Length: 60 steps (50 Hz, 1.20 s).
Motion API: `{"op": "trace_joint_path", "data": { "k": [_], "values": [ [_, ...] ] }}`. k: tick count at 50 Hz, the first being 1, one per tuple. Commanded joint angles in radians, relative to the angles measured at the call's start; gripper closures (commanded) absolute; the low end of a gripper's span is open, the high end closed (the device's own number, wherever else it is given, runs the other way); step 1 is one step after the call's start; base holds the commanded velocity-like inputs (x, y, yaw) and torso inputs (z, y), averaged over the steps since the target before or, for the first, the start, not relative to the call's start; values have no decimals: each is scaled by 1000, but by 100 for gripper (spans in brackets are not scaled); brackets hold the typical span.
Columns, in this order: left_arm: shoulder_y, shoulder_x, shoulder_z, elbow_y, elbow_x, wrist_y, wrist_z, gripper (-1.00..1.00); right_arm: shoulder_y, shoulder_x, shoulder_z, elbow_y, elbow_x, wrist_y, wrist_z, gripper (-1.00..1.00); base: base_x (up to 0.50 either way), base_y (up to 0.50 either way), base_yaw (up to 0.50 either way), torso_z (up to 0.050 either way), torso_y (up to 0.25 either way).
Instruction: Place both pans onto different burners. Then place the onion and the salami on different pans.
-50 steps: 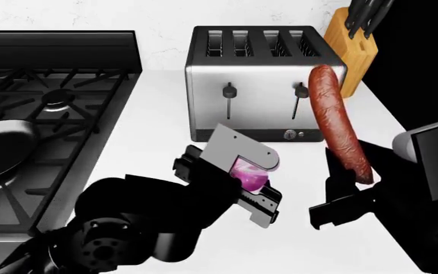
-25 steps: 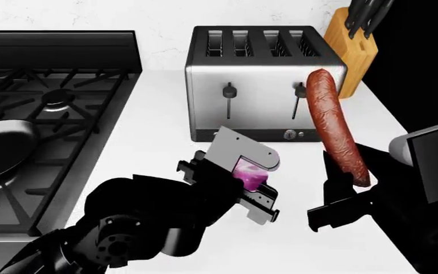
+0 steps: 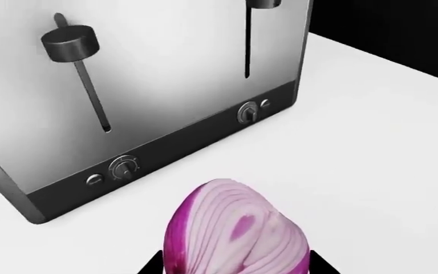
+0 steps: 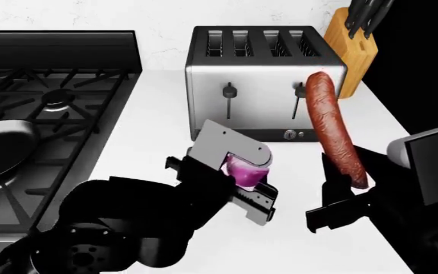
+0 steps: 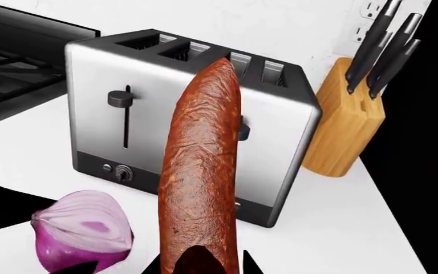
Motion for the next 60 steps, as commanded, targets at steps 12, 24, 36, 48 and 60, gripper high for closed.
{"op": "trace_joint_path", "data": {
  "k": [12, 24, 36, 48, 60],
  "values": [
    [31, -287, -229, 374, -312, 65, -282, 100, -39, -25, 17, -34, -56, -34, 11, 100, 0, 0, 0, 0, 0],
    [107, -379, -302, 431, -289, 113, -264, 100, -21, -53, 6, -41, -62, -24, 20, 100, -308, 89, 0, 0, 0],
    [64, -459, -367, 455, -348, 138, -303, 100, -7, -76, 1, -38, -71, -21, 25, 100, 0, 208, 0, 0, 0],
    [3, -472, -369, 433, -375, 129, -319, 100, 2, -85, -8, -34, -78, -9, 29, 100, 0, 500, 0, 0, 0],
    [-29, -490, -374, 418, -394, 126, -331, 100, 16, -94, -13, -30, -77, -1, 31, 100, 0, 500, 0, 0, 0]
  ]
}}
